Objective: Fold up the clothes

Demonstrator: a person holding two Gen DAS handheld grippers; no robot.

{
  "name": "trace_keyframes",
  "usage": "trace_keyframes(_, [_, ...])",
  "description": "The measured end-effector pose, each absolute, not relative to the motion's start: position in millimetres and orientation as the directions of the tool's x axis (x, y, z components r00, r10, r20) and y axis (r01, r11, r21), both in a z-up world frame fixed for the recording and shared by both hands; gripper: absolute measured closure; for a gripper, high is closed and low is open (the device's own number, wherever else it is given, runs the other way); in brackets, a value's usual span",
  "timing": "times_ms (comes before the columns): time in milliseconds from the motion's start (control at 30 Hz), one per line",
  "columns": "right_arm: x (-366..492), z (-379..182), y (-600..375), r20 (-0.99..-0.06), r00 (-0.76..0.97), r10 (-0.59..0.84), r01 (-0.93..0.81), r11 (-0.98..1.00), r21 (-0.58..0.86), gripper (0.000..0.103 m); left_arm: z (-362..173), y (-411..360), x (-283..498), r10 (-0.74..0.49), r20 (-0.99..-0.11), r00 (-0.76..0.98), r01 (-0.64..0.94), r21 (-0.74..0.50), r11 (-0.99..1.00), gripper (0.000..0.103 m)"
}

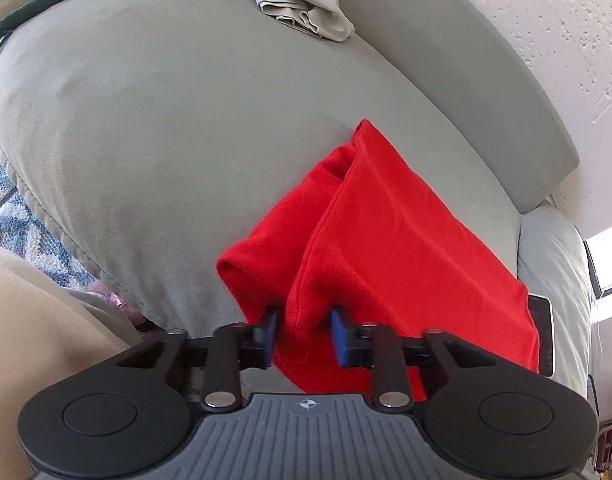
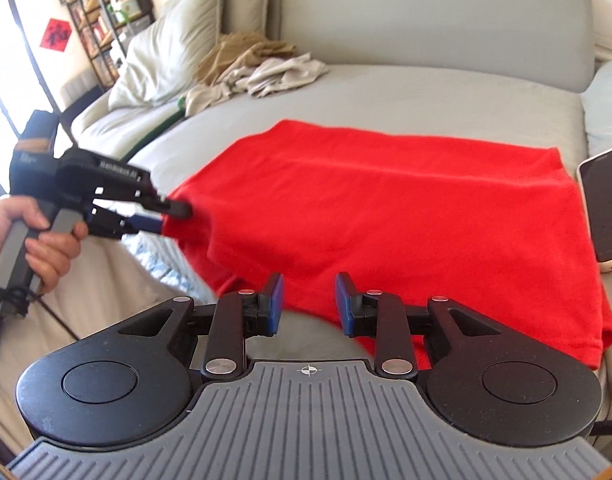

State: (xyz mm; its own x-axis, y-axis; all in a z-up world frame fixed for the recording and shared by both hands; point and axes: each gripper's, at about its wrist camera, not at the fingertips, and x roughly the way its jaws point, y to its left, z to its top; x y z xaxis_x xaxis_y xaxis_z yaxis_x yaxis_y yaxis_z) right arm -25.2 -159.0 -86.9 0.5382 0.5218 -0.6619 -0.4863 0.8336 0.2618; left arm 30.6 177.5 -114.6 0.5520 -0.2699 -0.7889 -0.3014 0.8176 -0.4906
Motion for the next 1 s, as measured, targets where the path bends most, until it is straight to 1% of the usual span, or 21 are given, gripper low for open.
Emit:
trace_keyframes(33, [-22, -89, -161, -0.663, 0.542, 0.517, -0.474, 0.839, 0.267, 0.072, -113, 177, 31, -0.282, -0.792, 0.541, -0.292, -0.491, 0.821, 0.098])
trace_keyframes(67, [-18, -92, -162, -0.669, 0.542, 0.508, -0.458, 0.846, 0.271, 0.072, -105, 179, 28, -0.306, -0.782, 0.543, -0.293, -0.518, 0.804, 0.099])
trace_keyframes(133, [-9, -100, -163, -0.688, 0.538, 0.486, -0.424, 0.862, 0.278, 0.072, -89, 182, 22, -0.356, -0.757, 0.548, -0.294, -0.573, 0.765, 0.1])
trace_keyframes(233, [-1, -109, -167, -0.696, 0.538, 0.476, -0.381, 0.874, 0.303, 0.074, -61, 198, 11, -0.475, -0.642, 0.602, -0.294, -0.731, 0.616, 0.1])
trace_keyframes(300, [5, -112, -169, -0.696, 0.53, 0.485, -0.355, 0.872, 0.337, 0.074, -50, 210, 10, -0.502, -0.585, 0.637, -0.318, -0.793, 0.521, 0.1])
trace_keyframes(367, [8, -112, -168, -0.7, 0.524, 0.484, -0.339, 0.873, 0.35, 0.074, -45, 218, 12, -0.479, -0.585, 0.655, -0.357, -0.798, 0.486, 0.1])
trace_keyframes(400, [9, -111, -168, -0.701, 0.525, 0.482, -0.336, 0.874, 0.35, 0.074, -46, 220, 14, -0.465, -0.604, 0.647, -0.383, -0.785, 0.486, 0.1])
trace_keyframes(467, [9, -108, -166, -0.701, 0.529, 0.479, -0.333, 0.877, 0.347, 0.07, -50, 222, 16, -0.419, -0.678, 0.604, -0.429, -0.719, 0.546, 0.099])
trace_keyframes(500, [8, -106, -166, -0.7, 0.531, 0.477, -0.333, 0.877, 0.346, 0.064, -54, 221, 17, -0.401, -0.714, 0.574, -0.446, -0.683, 0.579, 0.099])
trace_keyframes(533, [6, -103, -166, -0.701, 0.537, 0.469, -0.329, 0.882, 0.338, 0.052, -59, 222, 18, -0.376, -0.748, 0.547, -0.457, -0.642, 0.615, 0.099])
trace_keyframes(600, [2, -96, -167, -0.704, 0.555, 0.443, -0.32, 0.895, 0.311, 0.039, -69, 223, 19, -0.318, -0.81, 0.493, -0.474, -0.557, 0.682, 0.093])
trace_keyframes(633, [0, -94, -168, -0.702, 0.564, 0.435, -0.32, 0.899, 0.3, 0.039, -70, 225, 16, -0.273, -0.823, 0.499, -0.476, -0.523, 0.707, 0.084])
trace_keyframes(700, [-3, -89, -171, -0.7, 0.571, 0.429, -0.32, 0.901, 0.291, 0.039, -72, 228, 9, -0.182, -0.841, 0.51, -0.479, -0.454, 0.751, 0.088])
trace_keyframes(767, [-6, -83, -175, -0.698, 0.578, 0.423, -0.317, 0.904, 0.285, 0.039, -65, 222, 3, -0.166, -0.829, 0.533, -0.434, -0.437, 0.788, 0.081])
trace_keyframes(833, [-11, -78, -181, -0.692, 0.592, 0.413, -0.306, 0.91, 0.281, 0.039, -55, 205, 3, -0.164, -0.795, 0.584, -0.344, -0.425, 0.837, 0.08])
trace_keyframes(867, [-12, -76, -185, -0.684, 0.607, 0.405, -0.294, 0.914, 0.281, 0.039, -50, 197, 3, -0.168, -0.776, 0.608, -0.297, -0.418, 0.859, 0.08])
trace_keyframes(900, [-11, -75, -188, -0.675, 0.622, 0.397, -0.279, 0.918, 0.283, 0.047, -48, 185, 5, -0.2, -0.755, 0.624, -0.236, -0.426, 0.873, 0.08])
trace_keyframes(933, [-9, -75, -191, -0.667, 0.637, 0.388, -0.262, 0.922, 0.286, 0.066, -47, 172, 9, -0.233, -0.735, 0.637, -0.174, -0.432, 0.885, 0.081])
trace_keyframes(1000, [-2, -79, -191, -0.672, 0.638, 0.377, -0.229, 0.926, 0.301, 0.09, -53, 140, 22, -0.263, -0.718, 0.645, -0.061, -0.391, 0.918, 0.085])
